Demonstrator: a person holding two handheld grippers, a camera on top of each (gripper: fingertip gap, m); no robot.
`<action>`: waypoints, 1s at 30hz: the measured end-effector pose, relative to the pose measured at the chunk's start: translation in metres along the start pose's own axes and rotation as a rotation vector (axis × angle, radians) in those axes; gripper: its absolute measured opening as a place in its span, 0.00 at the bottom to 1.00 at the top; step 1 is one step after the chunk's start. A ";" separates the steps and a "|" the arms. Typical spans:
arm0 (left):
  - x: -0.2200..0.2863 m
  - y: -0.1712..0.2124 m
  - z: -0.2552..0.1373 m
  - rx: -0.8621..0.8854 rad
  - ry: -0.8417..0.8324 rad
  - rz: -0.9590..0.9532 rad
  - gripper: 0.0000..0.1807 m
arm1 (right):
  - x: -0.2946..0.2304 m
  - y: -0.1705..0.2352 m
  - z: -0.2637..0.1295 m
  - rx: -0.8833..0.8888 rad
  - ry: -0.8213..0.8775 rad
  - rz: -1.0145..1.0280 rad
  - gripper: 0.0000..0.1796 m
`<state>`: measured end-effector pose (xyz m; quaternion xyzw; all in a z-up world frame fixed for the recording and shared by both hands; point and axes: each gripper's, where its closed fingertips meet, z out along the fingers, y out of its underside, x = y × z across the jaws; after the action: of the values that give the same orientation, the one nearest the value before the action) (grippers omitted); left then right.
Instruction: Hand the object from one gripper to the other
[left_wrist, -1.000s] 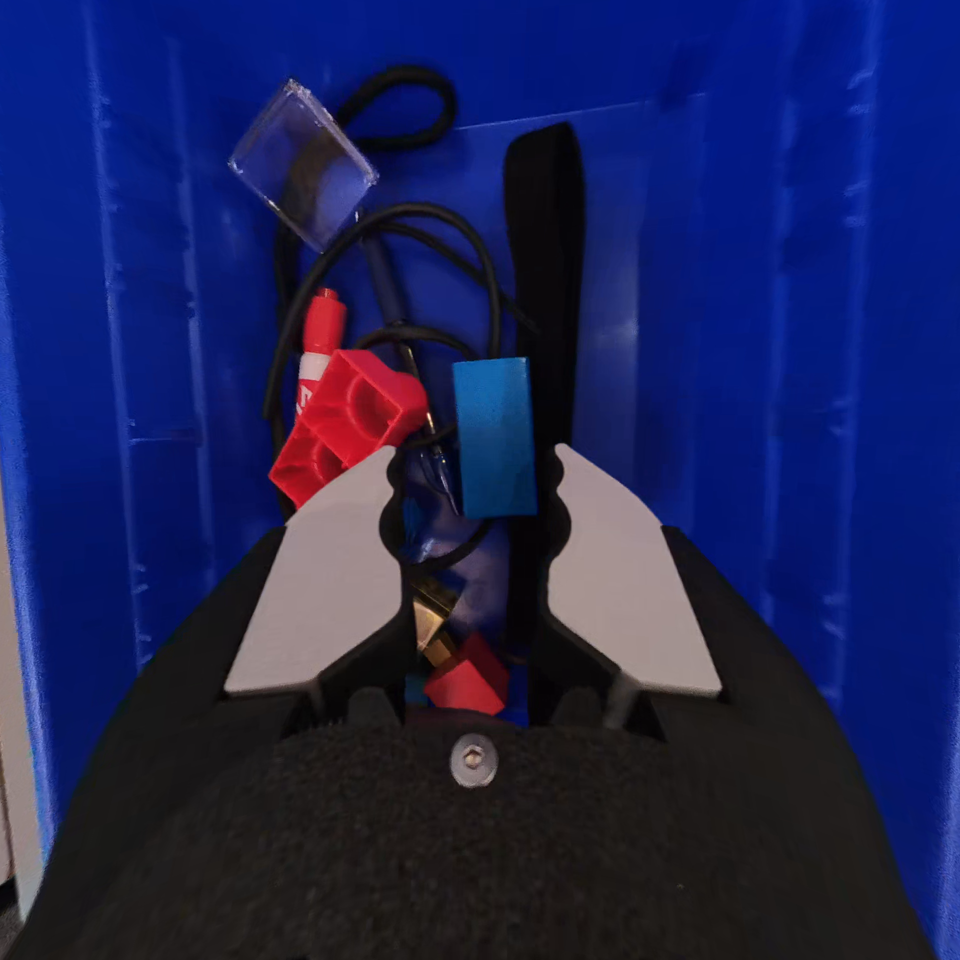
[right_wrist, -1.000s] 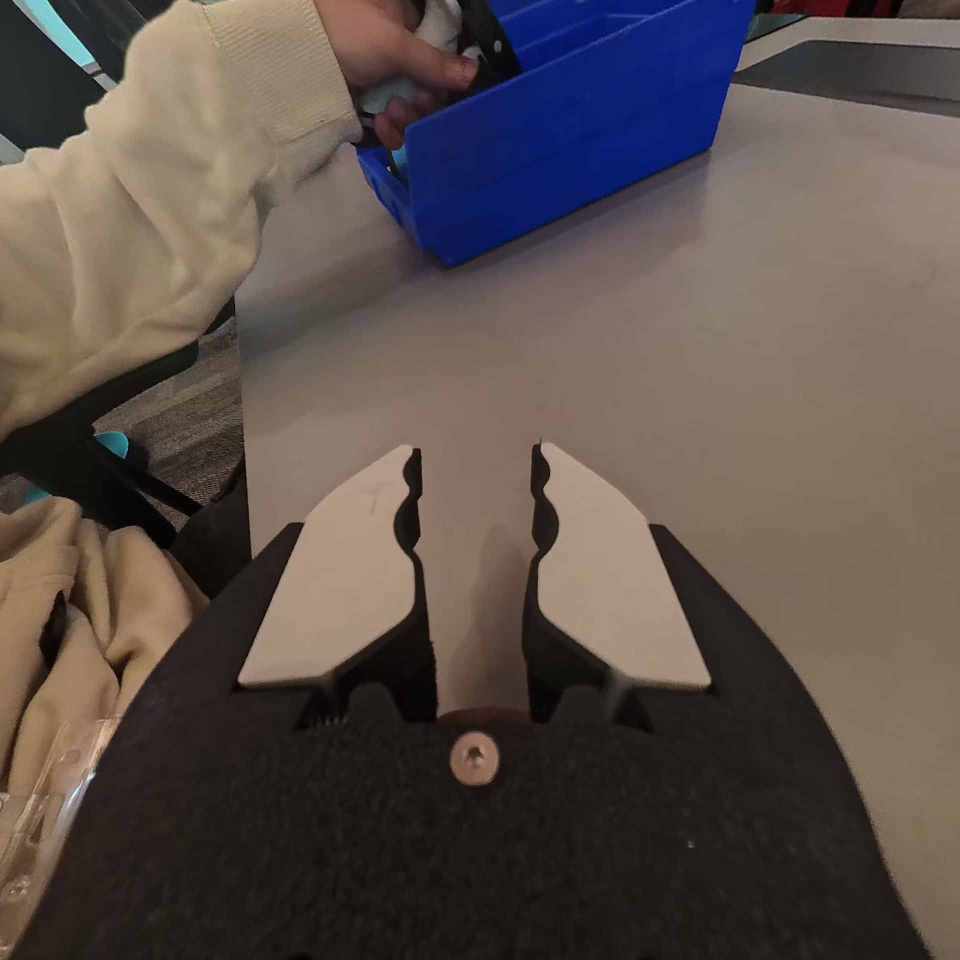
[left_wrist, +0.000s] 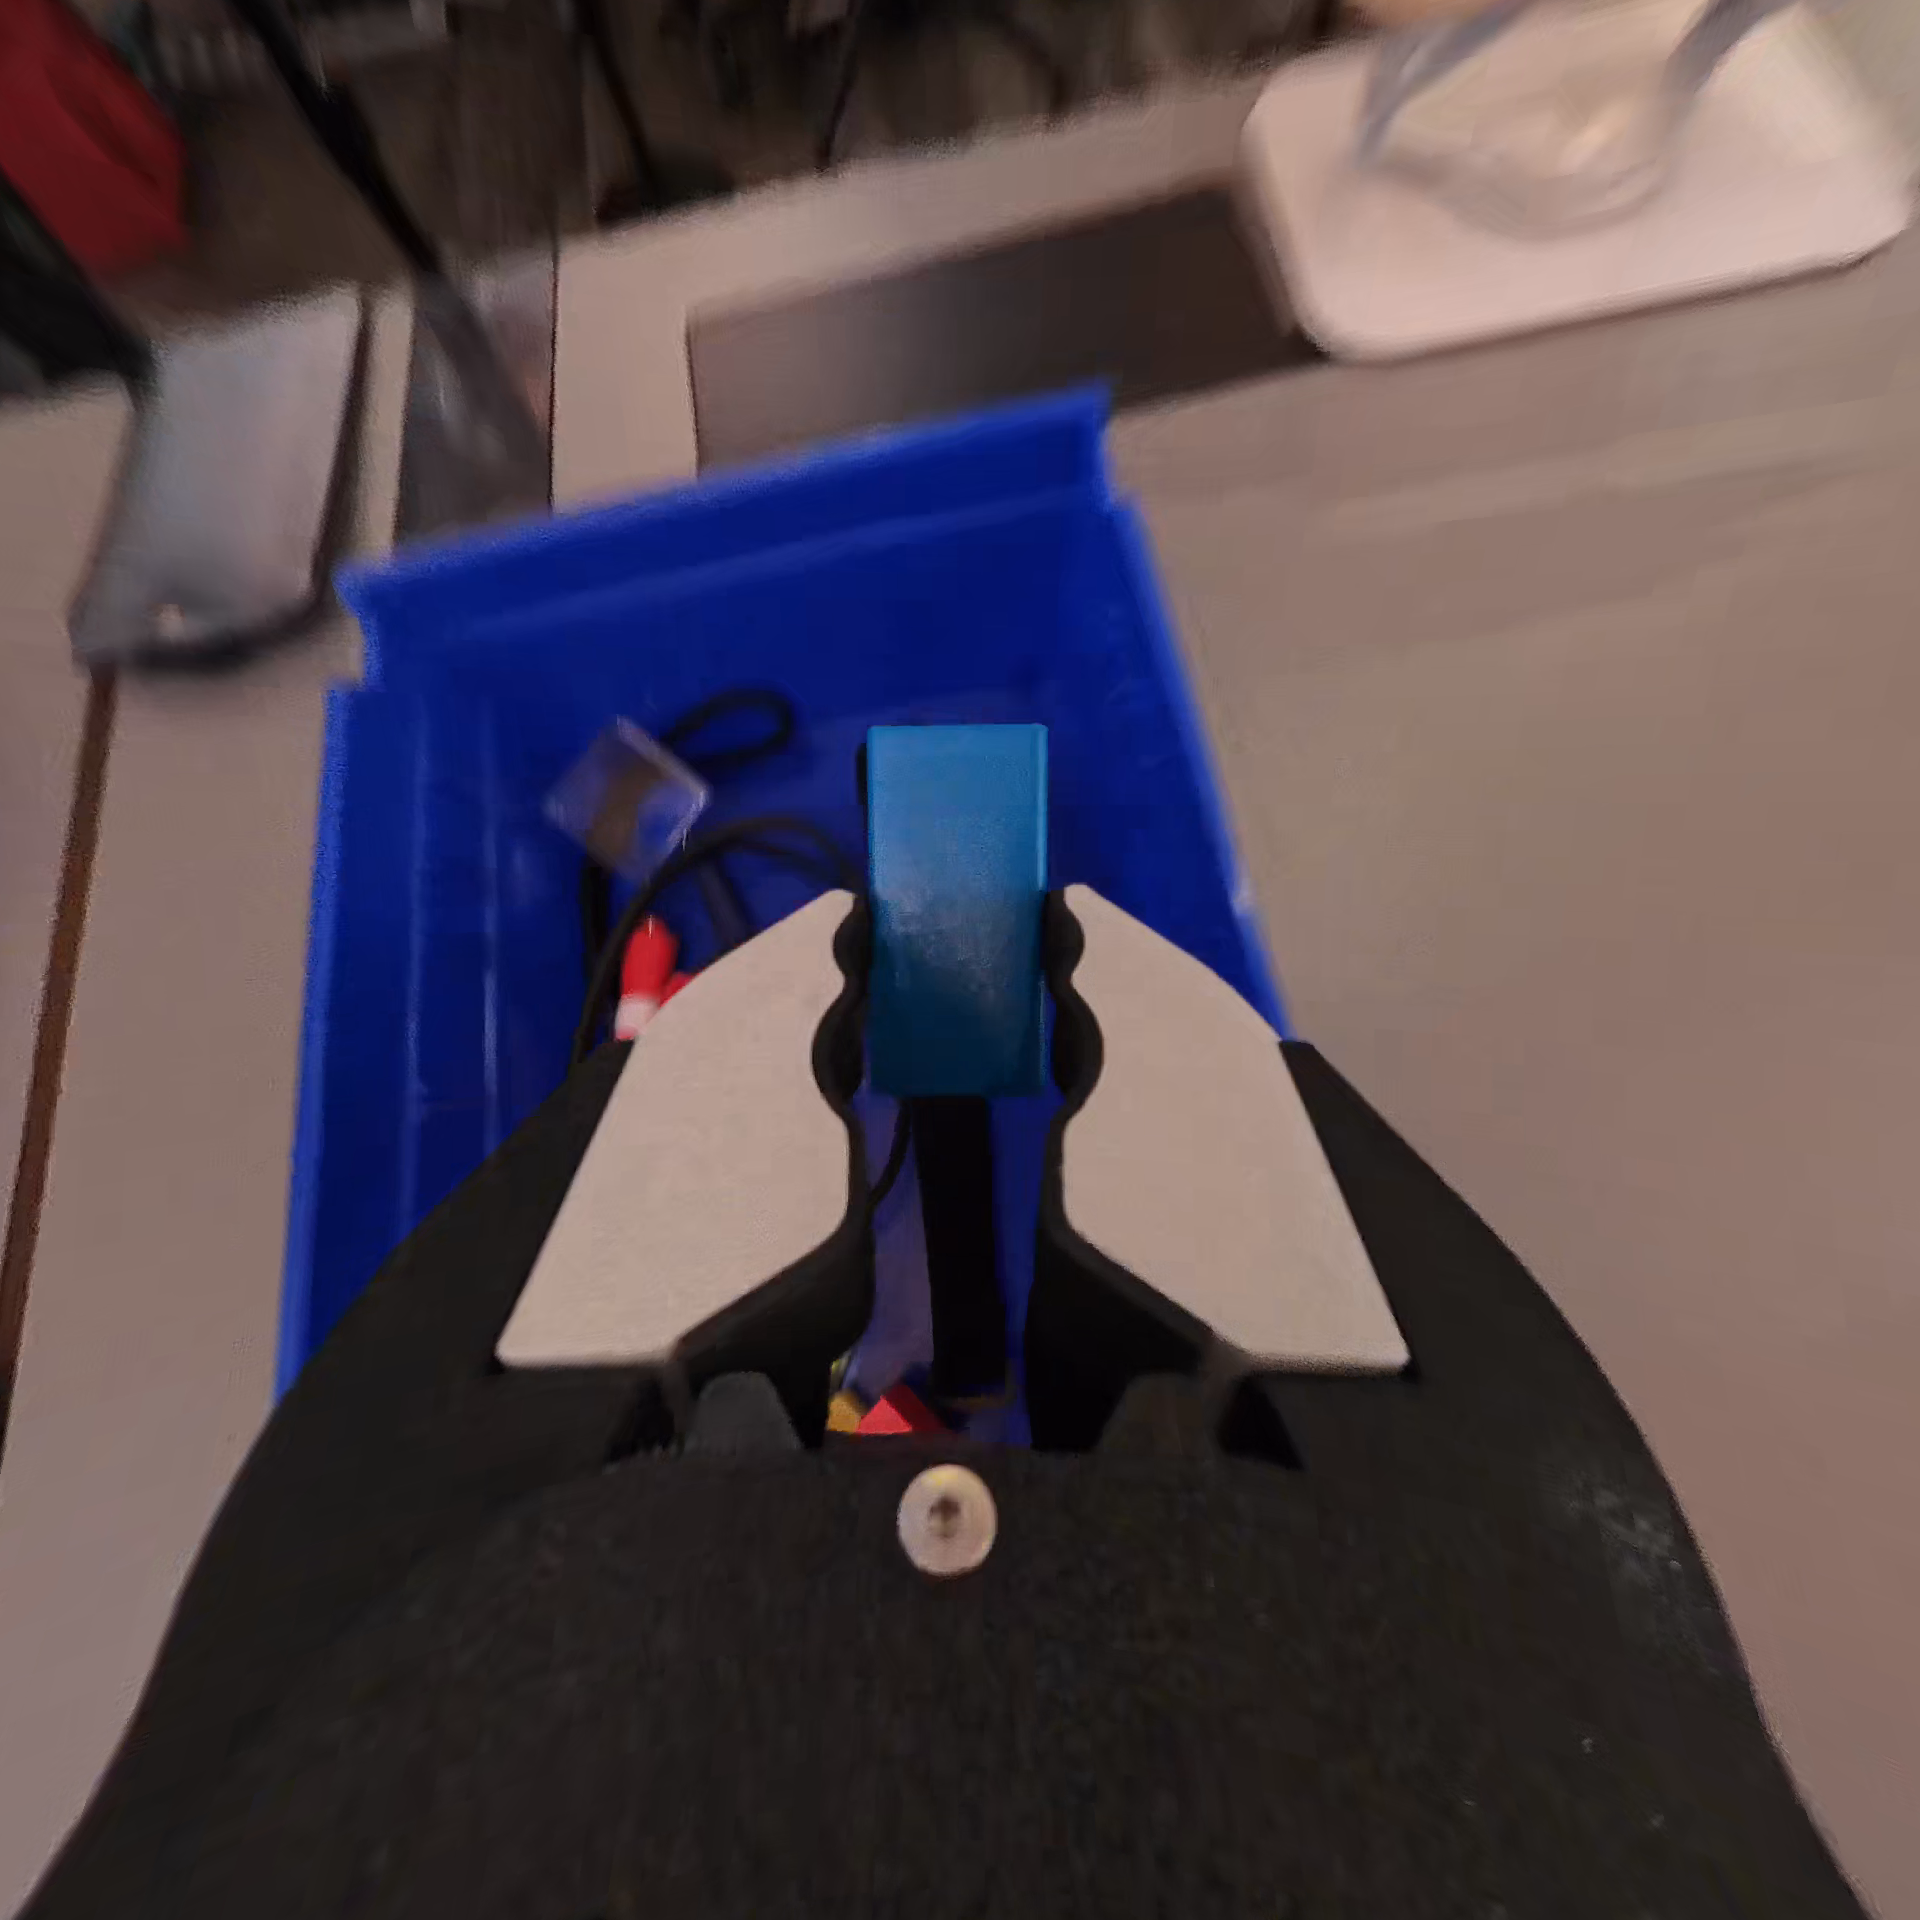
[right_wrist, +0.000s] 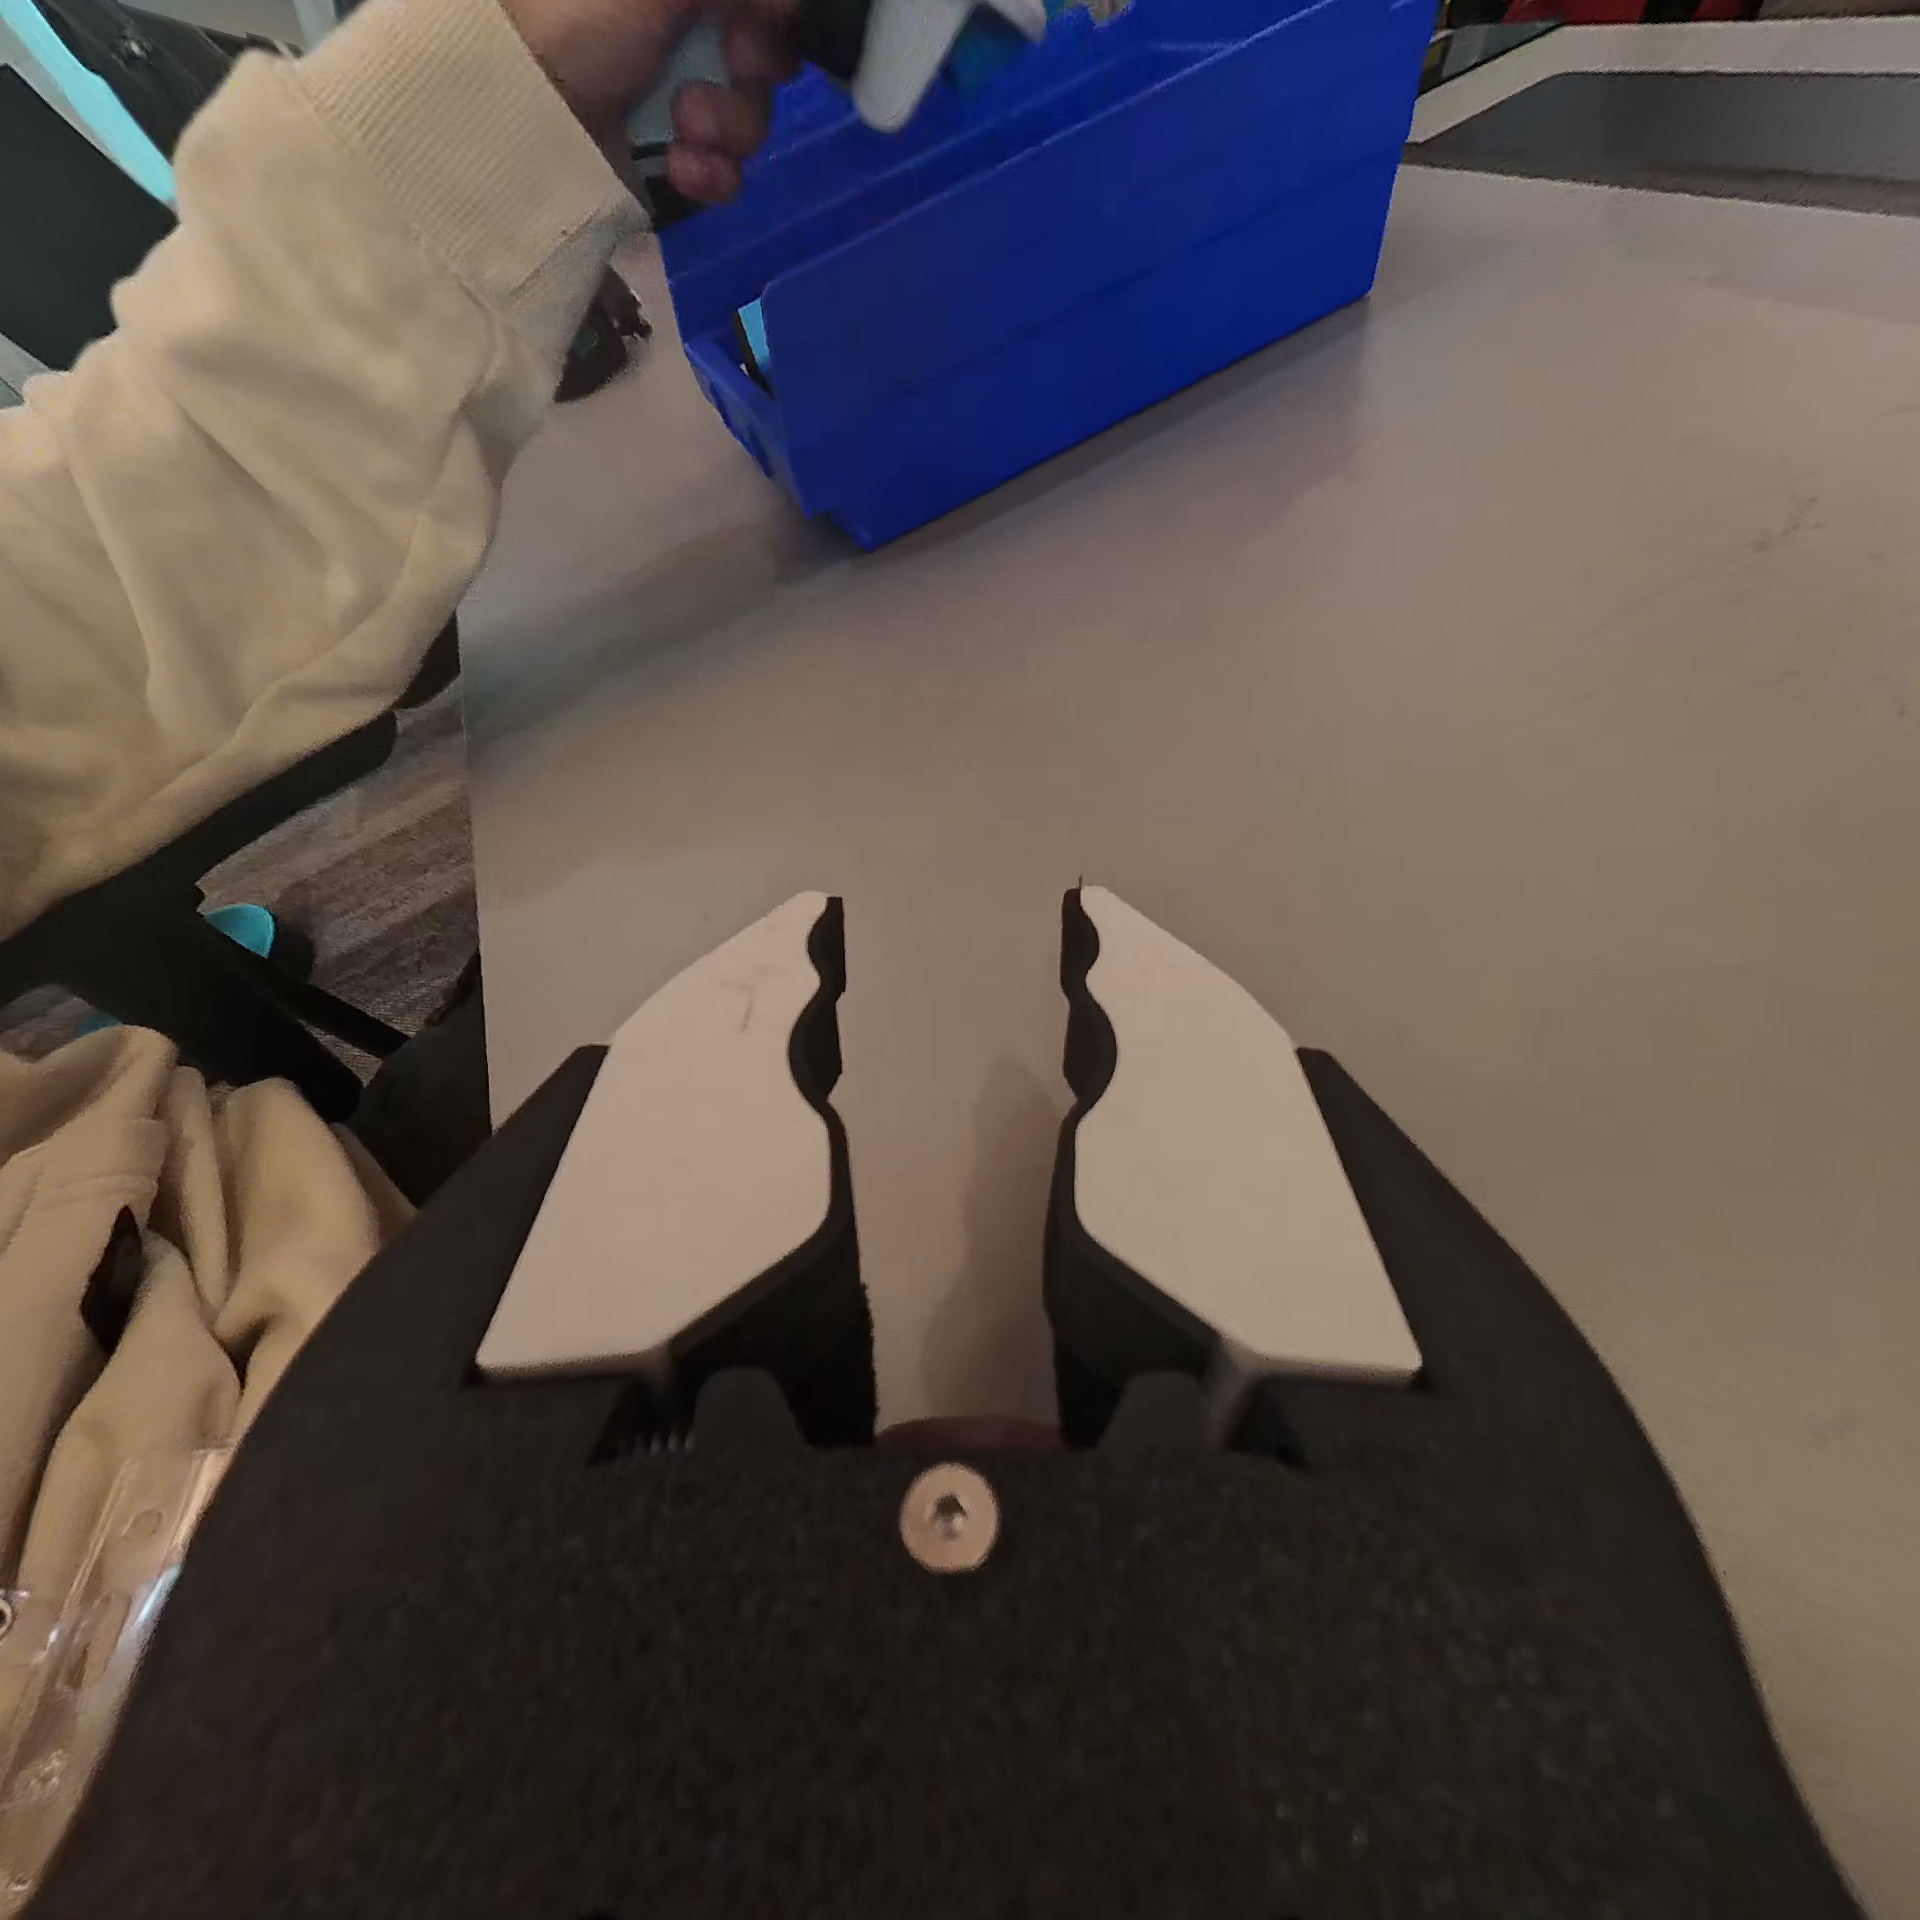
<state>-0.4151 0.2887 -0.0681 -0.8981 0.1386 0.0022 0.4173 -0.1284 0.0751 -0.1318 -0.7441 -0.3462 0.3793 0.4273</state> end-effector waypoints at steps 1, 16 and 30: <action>0.007 -0.015 -0.013 0.083 0.029 0.023 0.18 | 0.001 -0.003 0.000 0.013 -0.008 0.015 0.22; 0.263 0.021 -0.178 0.966 0.748 0.445 0.17 | -0.048 -0.102 0.000 0.161 -0.955 0.771 0.60; 0.306 0.054 -0.152 0.880 0.766 0.635 0.17 | -0.064 -0.085 0.000 0.110 -1.128 0.818 0.38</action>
<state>-0.1512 0.0661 -0.0463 -0.4967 0.5231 -0.2511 0.6455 -0.1751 0.0547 -0.0382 -0.4814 -0.1877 0.8552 0.0421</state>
